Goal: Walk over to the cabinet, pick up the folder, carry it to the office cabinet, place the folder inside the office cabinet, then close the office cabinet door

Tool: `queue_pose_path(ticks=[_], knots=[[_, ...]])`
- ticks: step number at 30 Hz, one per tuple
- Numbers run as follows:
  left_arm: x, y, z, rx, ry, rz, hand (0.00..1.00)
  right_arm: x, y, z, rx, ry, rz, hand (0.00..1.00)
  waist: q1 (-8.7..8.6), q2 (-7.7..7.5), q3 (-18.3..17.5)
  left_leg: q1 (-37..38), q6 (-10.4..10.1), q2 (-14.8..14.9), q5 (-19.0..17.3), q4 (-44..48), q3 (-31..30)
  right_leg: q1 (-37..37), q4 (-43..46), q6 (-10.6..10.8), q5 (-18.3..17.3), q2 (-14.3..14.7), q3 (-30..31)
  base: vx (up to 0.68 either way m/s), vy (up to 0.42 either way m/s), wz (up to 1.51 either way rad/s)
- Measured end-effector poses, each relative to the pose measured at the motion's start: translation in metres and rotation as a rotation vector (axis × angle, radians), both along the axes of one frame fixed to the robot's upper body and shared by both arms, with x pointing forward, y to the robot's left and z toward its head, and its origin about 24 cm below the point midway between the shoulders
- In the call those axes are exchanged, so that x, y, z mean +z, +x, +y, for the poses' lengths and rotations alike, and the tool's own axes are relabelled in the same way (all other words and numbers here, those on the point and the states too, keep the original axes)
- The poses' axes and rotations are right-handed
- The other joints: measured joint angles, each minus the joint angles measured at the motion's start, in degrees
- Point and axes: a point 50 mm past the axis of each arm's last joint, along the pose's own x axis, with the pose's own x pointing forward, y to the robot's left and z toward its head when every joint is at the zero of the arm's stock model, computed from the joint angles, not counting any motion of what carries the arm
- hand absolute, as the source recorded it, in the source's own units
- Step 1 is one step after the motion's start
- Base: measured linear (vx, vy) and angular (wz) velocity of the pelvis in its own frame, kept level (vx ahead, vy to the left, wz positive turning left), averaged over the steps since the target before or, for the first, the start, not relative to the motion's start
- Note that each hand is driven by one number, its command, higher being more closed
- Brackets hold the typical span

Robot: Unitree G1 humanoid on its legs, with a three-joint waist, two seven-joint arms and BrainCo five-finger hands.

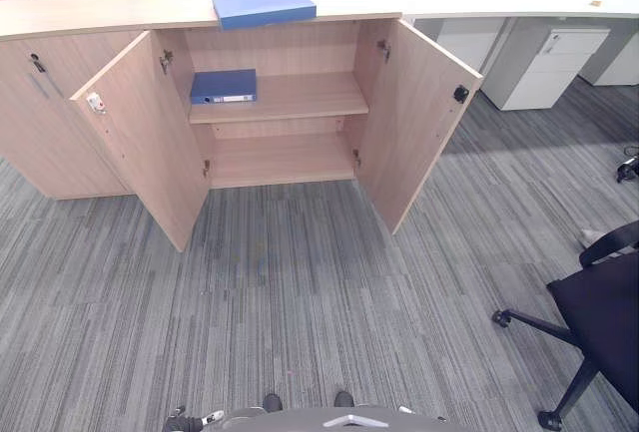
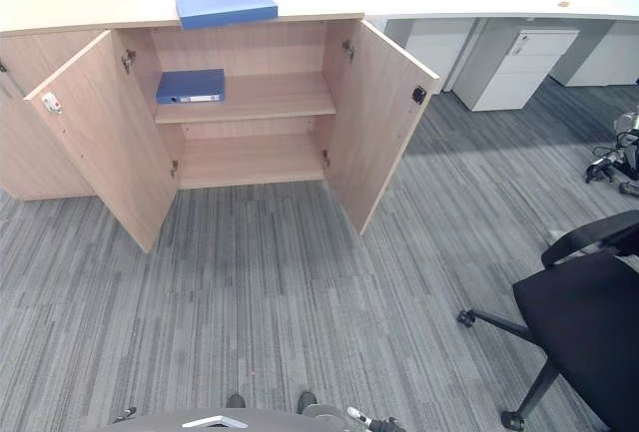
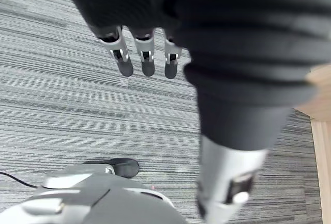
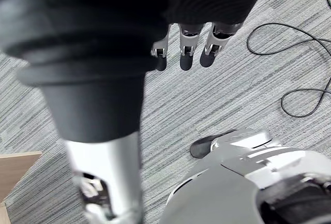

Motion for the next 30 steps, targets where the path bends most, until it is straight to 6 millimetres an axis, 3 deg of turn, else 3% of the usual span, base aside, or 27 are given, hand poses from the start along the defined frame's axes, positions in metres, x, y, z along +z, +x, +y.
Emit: queue_pose_path(ticks=[1,6,11,30], knots=[[0.000,0.001,0.000,0.003,-0.001,-0.002,0.00,0.001,0.003,-0.001,0.008,-0.004,-0.004,0.00,-0.03,0.55,0.10,0.76,0.17,0.01,0.32,-0.60,0.03,0.55,-0.31,-0.24,0.46,0.08,-0.17,0.16,0.005,0.01],[0.001,0.011,-0.002,-0.007,-0.003,-0.023,0.00,0.005,0.027,0.000,0.048,-0.015,-0.053,0.00,-0.01,0.14,1.84,1.68,0.11,-0.05,0.41,-0.98,0.09,1.65,-1.39,-0.14,0.57,0.15,-0.34,0.12,-0.001,-0.01],[0.002,0.016,-0.002,-0.018,0.001,-0.043,0.00,0.006,0.046,0.016,0.098,0.005,-0.091,0.00,0.08,-0.06,2.38,2.94,-0.48,-0.10,-0.01,-0.99,0.06,3.08,-1.61,0.34,0.25,0.01,-0.45,-0.01,-0.005,0.00],[0.002,0.020,0.001,-0.077,0.013,-0.036,0.00,0.009,0.058,0.022,0.187,-0.007,-0.100,0.00,0.32,-0.62,2.64,0.92,0.13,-0.13,-0.95,-1.38,2.07,1.02,-3.40,1.04,0.73,-0.15,-0.15,-0.02,-0.009,-0.05]])
